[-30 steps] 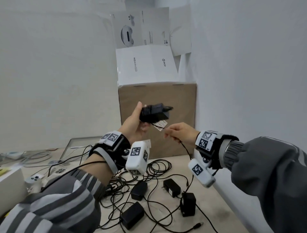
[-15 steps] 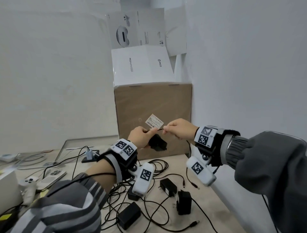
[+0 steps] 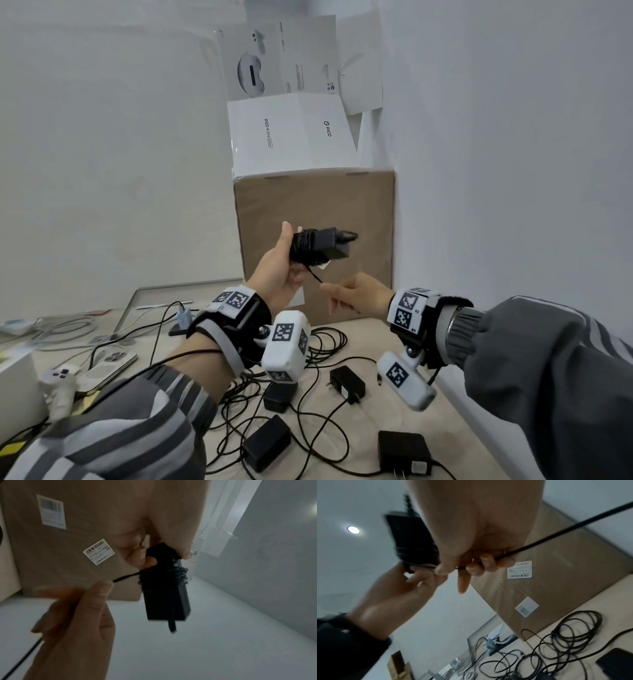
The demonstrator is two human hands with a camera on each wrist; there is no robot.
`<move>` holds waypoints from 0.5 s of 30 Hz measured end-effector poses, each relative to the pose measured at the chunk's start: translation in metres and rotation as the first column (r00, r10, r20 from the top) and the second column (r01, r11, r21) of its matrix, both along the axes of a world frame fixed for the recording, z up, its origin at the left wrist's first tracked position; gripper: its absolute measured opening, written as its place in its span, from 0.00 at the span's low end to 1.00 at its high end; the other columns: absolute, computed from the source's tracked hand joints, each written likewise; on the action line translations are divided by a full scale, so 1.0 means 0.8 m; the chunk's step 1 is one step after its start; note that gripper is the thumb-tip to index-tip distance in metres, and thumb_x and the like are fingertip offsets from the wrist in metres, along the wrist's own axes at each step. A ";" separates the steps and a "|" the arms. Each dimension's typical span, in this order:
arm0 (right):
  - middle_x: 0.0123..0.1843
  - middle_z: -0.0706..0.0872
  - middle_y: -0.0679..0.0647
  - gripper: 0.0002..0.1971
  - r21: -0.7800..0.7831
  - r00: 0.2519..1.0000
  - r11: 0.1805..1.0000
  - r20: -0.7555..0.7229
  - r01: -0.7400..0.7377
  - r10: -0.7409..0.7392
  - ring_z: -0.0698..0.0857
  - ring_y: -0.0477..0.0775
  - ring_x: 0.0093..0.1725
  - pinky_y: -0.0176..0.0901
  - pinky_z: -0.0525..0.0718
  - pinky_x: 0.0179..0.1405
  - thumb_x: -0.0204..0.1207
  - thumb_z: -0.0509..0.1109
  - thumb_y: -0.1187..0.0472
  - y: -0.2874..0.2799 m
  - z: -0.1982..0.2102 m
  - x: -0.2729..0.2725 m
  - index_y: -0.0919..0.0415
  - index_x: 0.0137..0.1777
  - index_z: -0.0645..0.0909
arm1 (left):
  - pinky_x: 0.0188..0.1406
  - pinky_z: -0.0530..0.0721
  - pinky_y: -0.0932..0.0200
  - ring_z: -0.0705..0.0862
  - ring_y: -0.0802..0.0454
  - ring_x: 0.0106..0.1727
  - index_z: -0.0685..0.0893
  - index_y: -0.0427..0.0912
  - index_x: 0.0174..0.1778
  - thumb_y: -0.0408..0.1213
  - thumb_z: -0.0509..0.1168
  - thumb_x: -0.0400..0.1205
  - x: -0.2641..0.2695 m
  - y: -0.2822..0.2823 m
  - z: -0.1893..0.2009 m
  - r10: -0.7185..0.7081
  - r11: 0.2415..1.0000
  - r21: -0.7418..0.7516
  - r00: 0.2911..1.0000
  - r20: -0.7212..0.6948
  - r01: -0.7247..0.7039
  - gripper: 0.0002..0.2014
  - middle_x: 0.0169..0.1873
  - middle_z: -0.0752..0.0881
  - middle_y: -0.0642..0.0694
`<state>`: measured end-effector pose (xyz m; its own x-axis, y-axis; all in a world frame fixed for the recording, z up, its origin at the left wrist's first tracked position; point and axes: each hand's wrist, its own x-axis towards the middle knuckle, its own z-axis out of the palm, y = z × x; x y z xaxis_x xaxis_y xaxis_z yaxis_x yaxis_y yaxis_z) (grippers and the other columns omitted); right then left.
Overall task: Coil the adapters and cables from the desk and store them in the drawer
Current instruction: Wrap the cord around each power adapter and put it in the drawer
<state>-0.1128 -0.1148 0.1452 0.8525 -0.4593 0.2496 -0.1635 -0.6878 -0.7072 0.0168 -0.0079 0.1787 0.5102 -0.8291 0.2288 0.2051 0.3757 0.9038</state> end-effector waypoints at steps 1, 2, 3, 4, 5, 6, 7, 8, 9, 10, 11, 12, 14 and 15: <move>0.24 0.75 0.47 0.21 -0.039 1.000 0.999 -0.012 0.024 -0.025 0.70 0.44 0.23 0.37 0.69 0.28 0.78 0.66 0.43 -0.006 -0.001 0.000 0.52 0.27 0.84 | 0.14 0.63 0.68 0.65 0.58 0.18 0.81 0.44 0.42 0.62 0.56 0.83 0.001 0.000 -0.004 -0.044 0.997 0.064 0.997 0.071 0.039 0.23 0.22 0.71 0.50; 0.25 0.77 0.47 0.19 -0.087 0.999 0.995 -0.018 0.045 -0.047 0.72 0.44 0.25 0.39 0.70 0.31 0.76 0.69 0.45 -0.012 0.000 0.000 0.52 0.26 0.82 | 0.13 0.62 0.67 0.65 0.57 0.19 0.81 0.44 0.40 0.63 0.58 0.81 0.001 0.001 -0.007 -0.081 0.988 0.145 0.985 0.150 0.059 0.24 0.22 0.71 0.48; 0.26 0.78 0.47 0.17 -0.125 0.998 0.990 -0.023 0.059 -0.062 0.73 0.44 0.28 0.40 0.70 0.34 0.75 0.72 0.49 -0.018 0.003 -0.001 0.51 0.24 0.80 | 0.14 0.61 0.67 0.65 0.56 0.19 0.80 0.44 0.39 0.63 0.60 0.80 0.002 0.001 -0.013 -0.106 0.972 0.230 0.965 0.239 0.049 0.23 0.23 0.71 0.47; 0.25 0.77 0.47 0.17 -0.135 0.997 0.989 -0.019 0.068 -0.071 0.73 0.44 0.28 0.41 0.70 0.35 0.73 0.73 0.53 -0.023 0.006 -0.003 0.50 0.23 0.78 | 0.16 0.60 0.67 0.66 0.56 0.20 0.80 0.44 0.39 0.62 0.61 0.80 0.001 0.002 -0.018 -0.129 0.953 0.303 0.938 0.320 0.027 0.22 0.24 0.72 0.47; 0.25 0.77 0.48 0.17 -0.127 0.997 0.989 -0.012 0.073 -0.075 0.72 0.44 0.29 0.42 0.69 0.35 0.73 0.73 0.57 -0.027 0.008 -0.004 0.49 0.22 0.77 | 0.17 0.60 0.65 0.66 0.55 0.20 0.82 0.43 0.40 0.59 0.62 0.81 -0.001 0.004 -0.023 -0.151 0.933 0.360 0.897 0.415 -0.009 0.21 0.25 0.73 0.47; 0.26 0.79 0.49 0.17 -0.130 0.997 0.989 -0.015 0.076 -0.079 0.72 0.44 0.29 0.42 0.70 0.36 0.73 0.74 0.58 -0.029 0.009 -0.007 0.49 0.23 0.79 | 0.18 0.62 0.63 0.68 0.55 0.22 0.84 0.41 0.42 0.58 0.62 0.81 -0.002 0.004 -0.027 -0.178 0.914 0.402 0.833 0.523 -0.058 0.21 0.26 0.75 0.46; 0.28 0.81 0.50 0.14 -0.140 0.997 0.988 -0.029 0.067 -0.072 0.74 0.44 0.31 0.40 0.70 0.37 0.72 0.75 0.58 -0.032 0.009 -0.008 0.51 0.26 0.81 | 0.20 0.65 0.62 0.70 0.53 0.23 0.86 0.39 0.44 0.57 0.63 0.81 -0.003 0.004 -0.029 -0.211 0.897 0.430 0.753 0.623 -0.104 0.22 0.28 0.77 0.45; 0.30 0.82 0.51 0.11 -0.150 0.996 0.987 -0.053 0.061 -0.070 0.75 0.43 0.32 0.38 0.71 0.38 0.72 0.76 0.57 -0.032 0.008 -0.009 0.53 0.29 0.84 | 0.21 0.69 0.61 0.72 0.52 0.25 0.87 0.37 0.46 0.57 0.64 0.80 -0.005 0.004 -0.030 -0.239 0.883 0.445 0.674 0.699 -0.148 0.23 0.29 0.78 0.44; 0.32 0.83 0.51 0.09 -0.161 0.996 0.985 -0.065 0.056 -0.067 0.75 0.43 0.34 0.38 0.71 0.38 0.72 0.76 0.55 -0.033 0.007 -0.008 0.55 0.32 0.87 | 0.23 0.72 0.62 0.74 0.52 0.26 0.87 0.36 0.48 0.57 0.64 0.80 -0.004 0.002 -0.030 -0.239 0.875 0.441 0.612 0.754 -0.202 0.24 0.30 0.79 0.44; 0.33 0.84 0.51 0.09 -0.170 0.995 0.983 -0.064 0.063 -0.074 0.76 0.43 0.34 0.38 0.71 0.38 0.73 0.75 0.52 -0.033 0.007 -0.008 0.56 0.35 0.88 | 0.24 0.73 0.62 0.75 0.52 0.26 0.87 0.35 0.47 0.58 0.64 0.80 -0.002 0.001 -0.032 -0.214 0.864 0.425 0.566 0.796 -0.270 0.25 0.30 0.80 0.44; 0.32 0.84 0.50 0.10 -0.169 0.995 0.982 -0.044 0.081 -0.090 0.76 0.42 0.32 0.37 0.72 0.37 0.74 0.74 0.51 -0.032 0.008 -0.009 0.56 0.36 0.88 | 0.25 0.74 0.61 0.76 0.52 0.24 0.88 0.34 0.45 0.59 0.64 0.80 0.003 -0.002 -0.034 -0.177 0.846 0.398 0.517 0.838 -0.356 0.27 0.28 0.80 0.45; 0.31 0.82 0.47 0.11 -0.158 0.994 0.981 -0.009 0.110 -0.112 0.76 0.39 0.29 0.35 0.71 0.34 0.75 0.72 0.50 -0.031 0.011 -0.010 0.55 0.37 0.87 | 0.26 0.76 0.60 0.77 0.52 0.23 0.88 0.34 0.43 0.60 0.63 0.79 0.008 -0.004 -0.037 -0.140 0.814 0.369 0.464 0.875 -0.449 0.28 0.26 0.81 0.45; 0.27 0.80 0.40 0.11 -0.129 0.991 0.984 0.054 0.125 -0.119 0.76 0.37 0.24 0.32 0.69 0.31 0.80 0.68 0.53 -0.026 0.017 -0.013 0.57 0.42 0.89 | 0.30 0.79 0.55 0.81 0.48 0.27 0.88 0.33 0.40 0.61 0.63 0.78 0.027 -0.011 -0.049 -0.049 0.744 0.307 0.409 0.911 -0.594 0.29 0.27 0.84 0.44; 0.25 0.79 0.39 0.12 -0.113 0.993 0.988 0.062 0.103 -0.097 0.76 0.37 0.24 0.31 0.69 0.30 0.81 0.66 0.55 -0.022 0.017 -0.012 0.59 0.46 0.89 | 0.31 0.80 0.54 0.83 0.46 0.30 0.88 0.34 0.41 0.62 0.63 0.78 0.035 -0.015 -0.056 0.018 0.716 0.277 0.414 0.910 -0.641 0.30 0.29 0.85 0.43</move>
<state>-0.1222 -0.1321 0.1592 0.7869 -0.5067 0.3522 -0.1977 -0.7477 -0.6340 0.0452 -0.0198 0.1341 0.5945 -0.7441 0.3047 -0.7402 -0.3584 0.5690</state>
